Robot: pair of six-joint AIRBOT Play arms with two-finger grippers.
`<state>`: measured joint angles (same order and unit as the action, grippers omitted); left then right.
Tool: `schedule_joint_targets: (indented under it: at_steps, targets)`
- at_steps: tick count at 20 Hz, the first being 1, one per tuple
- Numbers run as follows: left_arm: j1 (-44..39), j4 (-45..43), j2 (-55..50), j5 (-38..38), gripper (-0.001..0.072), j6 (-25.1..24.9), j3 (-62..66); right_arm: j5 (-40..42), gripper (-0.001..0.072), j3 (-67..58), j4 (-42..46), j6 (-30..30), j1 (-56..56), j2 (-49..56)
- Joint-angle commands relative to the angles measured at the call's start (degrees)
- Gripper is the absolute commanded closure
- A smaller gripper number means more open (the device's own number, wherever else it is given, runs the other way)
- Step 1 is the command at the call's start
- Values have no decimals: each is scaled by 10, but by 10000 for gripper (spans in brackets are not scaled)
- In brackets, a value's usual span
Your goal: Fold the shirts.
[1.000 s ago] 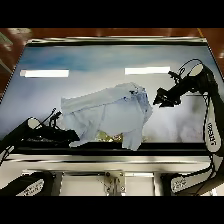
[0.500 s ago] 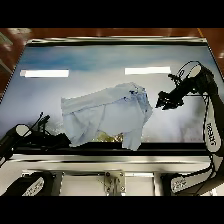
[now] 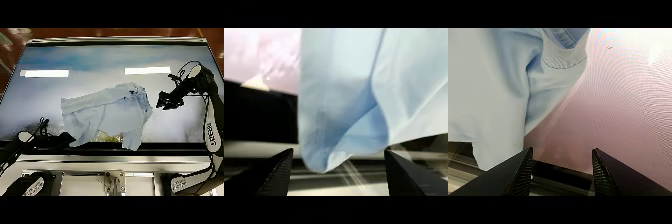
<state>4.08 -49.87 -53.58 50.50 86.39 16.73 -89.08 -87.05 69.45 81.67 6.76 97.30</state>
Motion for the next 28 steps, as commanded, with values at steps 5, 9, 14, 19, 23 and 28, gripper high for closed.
schedule_joint_targets:
  at_steps: [5, 9, 14, 19, 23, 28]
  targets:
    - [-79, 54, -63, -59, 58, -4, -4, 7, 206, 0, 0, 4, 0, 0]
    - [-95, 54, -73, -63, 517, -4, -4, 7, 206, 0, 1, 6, 0, 0]
    - [-93, 53, -64, -64, 669, -19, 2, 13, 82, 1, 12, -3, 7, 4]
    - [-94, 54, -21, -63, 669, -19, 16, 29, 82, 62, -95, 6, 52, 39]
    - [-93, 54, 10, -64, 669, -19, 26, 127, 83, 106, -92, 10, 28, 58]
    - [-93, 54, 24, -64, 669, -19, 62, 224, 85, 107, -92, 40, -15, 82]
